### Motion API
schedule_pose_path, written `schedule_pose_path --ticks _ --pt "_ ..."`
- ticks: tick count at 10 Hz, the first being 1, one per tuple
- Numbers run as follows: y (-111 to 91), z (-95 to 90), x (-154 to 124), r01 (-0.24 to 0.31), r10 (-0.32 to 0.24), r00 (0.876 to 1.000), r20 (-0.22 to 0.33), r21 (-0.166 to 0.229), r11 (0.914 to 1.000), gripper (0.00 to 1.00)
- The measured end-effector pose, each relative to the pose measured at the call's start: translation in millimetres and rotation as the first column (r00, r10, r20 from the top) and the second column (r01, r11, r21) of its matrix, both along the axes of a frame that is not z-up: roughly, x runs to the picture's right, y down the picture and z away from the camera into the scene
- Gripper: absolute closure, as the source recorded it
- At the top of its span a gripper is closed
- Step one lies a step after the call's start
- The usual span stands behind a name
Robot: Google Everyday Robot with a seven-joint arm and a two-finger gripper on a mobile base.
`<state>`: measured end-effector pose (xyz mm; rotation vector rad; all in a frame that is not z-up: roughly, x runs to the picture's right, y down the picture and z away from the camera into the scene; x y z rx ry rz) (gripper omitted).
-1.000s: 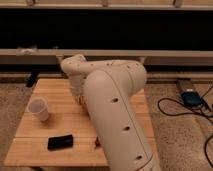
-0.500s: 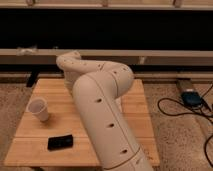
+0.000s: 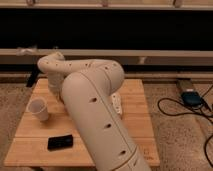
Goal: Drag the ceramic bowl in a circle
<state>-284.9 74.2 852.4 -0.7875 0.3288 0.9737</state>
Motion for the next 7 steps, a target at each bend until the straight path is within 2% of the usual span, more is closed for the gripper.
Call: schedule_pose_path --ticks 1,2,4,5,7 --pt "5.0 -6.2 -5.0 0.01 -0.01 1.0 0.014 -0.004 0.9999 1.0" --pt "15.7 -14.9 -7.0 0.018 -0.017 1.0 0.026 -0.024 0.9995 1.0" --pt "26.0 -20.3 9.0 0.017 -0.017 1.0 0.005 -0.056 0.9983 0.98" --pt "32.4 -22.3 26.4 0.01 -0.011 1.0 -0.023 -0.074 0.9972 0.91" --pt "46.0 -20.3 65.9 -0.029 0.017 0.994 -0.106 -0.111 0.9934 0.69"
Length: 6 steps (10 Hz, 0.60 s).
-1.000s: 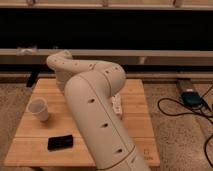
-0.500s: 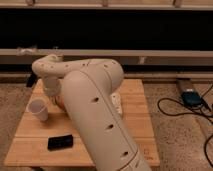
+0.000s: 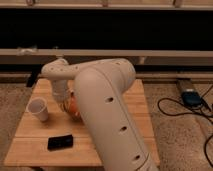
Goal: Drag the ceramic bowl in a circle
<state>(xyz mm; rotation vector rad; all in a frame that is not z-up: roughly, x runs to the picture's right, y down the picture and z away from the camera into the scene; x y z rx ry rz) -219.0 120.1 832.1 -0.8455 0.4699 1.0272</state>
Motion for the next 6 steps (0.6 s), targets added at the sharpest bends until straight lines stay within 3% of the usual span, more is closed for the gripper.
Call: schedule_pose_path --ticks 3,5,6 --pt "-5.1 25.8 46.2 -0.057 0.053 0.992 -0.118 -0.027 0.998 0.39" --pt "-7.1 37.0 47.8 -0.077 0.072 0.988 -0.135 -0.029 0.9966 0.22" --pt "-11.4 38.3 44.1 -0.082 0.078 0.989 -0.125 -0.023 0.9964 0.2"
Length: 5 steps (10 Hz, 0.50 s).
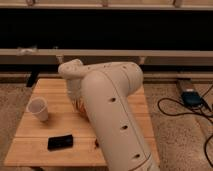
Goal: Drag the ceramic bowl in a circle
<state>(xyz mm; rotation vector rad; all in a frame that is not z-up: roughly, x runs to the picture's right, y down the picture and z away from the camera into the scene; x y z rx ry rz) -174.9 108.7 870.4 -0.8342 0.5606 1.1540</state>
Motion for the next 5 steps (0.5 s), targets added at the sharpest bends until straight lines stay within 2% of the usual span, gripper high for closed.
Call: schedule_pose_path --ticks 2,5 --pt "-8.2 2.7 -11.8 -0.007 0.007 0.999 0.041 0.014 0.9999 0.2" --pt "-27.1 2.8 -13.9 -0.023 0.02 0.995 0.096 0.035 0.9991 0.2"
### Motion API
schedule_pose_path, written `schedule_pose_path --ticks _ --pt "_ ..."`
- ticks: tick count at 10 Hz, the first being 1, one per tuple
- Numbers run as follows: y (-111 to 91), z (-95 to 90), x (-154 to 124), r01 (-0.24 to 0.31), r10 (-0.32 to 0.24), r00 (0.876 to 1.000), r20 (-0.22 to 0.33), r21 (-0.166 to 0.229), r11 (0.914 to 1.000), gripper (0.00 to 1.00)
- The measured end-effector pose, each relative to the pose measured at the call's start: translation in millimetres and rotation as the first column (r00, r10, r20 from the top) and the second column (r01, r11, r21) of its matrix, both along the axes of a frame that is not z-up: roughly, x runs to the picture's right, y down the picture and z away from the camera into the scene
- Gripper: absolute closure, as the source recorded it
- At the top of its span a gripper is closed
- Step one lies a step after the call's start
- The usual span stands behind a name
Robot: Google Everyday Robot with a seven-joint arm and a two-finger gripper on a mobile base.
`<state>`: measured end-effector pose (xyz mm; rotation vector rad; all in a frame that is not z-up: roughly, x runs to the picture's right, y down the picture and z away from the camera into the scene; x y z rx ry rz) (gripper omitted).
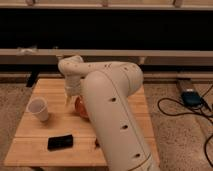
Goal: Drag the ceramic bowl in a circle
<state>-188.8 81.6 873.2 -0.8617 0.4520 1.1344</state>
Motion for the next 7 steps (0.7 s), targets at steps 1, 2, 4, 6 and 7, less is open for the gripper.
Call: schedule_pose_path --ticks 1,2,4,6,7 --pt "-6.6 1.7 -0.6 -0.007 0.007 0.999 0.035 0.001 1.0 0.2" --pt "-11.1 3.7 2.3 -0.016 0.016 0.999 0.048 -0.003 0.9999 0.2" --pt "-20.7 7.0 7.8 -0.034 0.035 0.997 0.067 -0.014 0.9993 0.2" --pt "-20.6 6.8 6.8 -0.033 0.034 0.997 0.068 -0.014 0.9994 0.2" --pt "-20.5 6.6 6.2 -0.032 0.033 0.997 0.069 -0.014 0.9994 0.2"
